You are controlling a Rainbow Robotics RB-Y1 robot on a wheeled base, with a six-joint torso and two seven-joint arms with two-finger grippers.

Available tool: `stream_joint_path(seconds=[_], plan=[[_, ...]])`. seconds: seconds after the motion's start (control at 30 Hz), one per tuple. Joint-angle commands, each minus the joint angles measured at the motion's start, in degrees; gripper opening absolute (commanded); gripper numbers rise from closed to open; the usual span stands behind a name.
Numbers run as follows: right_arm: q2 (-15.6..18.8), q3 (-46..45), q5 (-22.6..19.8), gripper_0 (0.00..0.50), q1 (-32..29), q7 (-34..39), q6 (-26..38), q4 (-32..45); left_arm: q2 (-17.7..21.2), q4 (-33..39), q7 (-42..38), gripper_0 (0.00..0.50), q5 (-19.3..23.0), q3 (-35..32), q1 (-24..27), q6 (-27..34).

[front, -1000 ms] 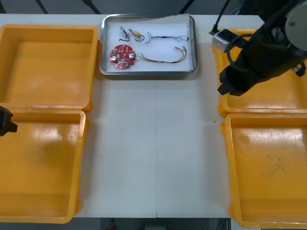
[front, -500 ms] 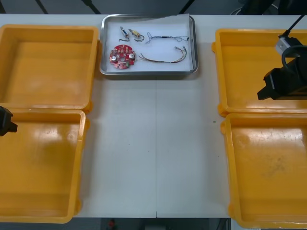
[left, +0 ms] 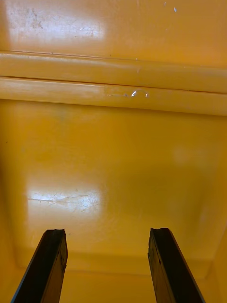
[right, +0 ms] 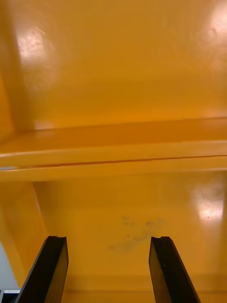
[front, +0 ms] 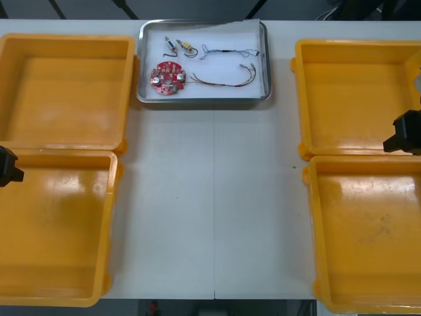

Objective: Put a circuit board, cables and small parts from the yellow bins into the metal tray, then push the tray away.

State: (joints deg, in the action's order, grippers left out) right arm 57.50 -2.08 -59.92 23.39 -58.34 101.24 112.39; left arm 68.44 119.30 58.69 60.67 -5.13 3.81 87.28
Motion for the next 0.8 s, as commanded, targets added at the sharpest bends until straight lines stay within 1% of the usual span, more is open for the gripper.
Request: stream_joint_path(seconds=[0.03, 0.3, 0.8], plan=[[2.36, -1.87, 1.20, 0.500, -2.91, -0.55, -1.05, 0.19, -0.32, 0.85, -1.12, 0.500, -0.55, -1.46, -0.74, -0.44], [2.36, -1.96, 2.00, 0.500, -6.25, -0.90, -4.21, 0.19, -0.32, 0.85, -1.12, 0.500, -0.55, -1.46, -0.74, -0.44], [2.36, -1.96, 2.08, 0.500, -6.52, -1.17, -3.95, 0.19, -0.32, 0.85, -1.12, 0.500, -0.55, -1.46, -0.74, -0.44]])
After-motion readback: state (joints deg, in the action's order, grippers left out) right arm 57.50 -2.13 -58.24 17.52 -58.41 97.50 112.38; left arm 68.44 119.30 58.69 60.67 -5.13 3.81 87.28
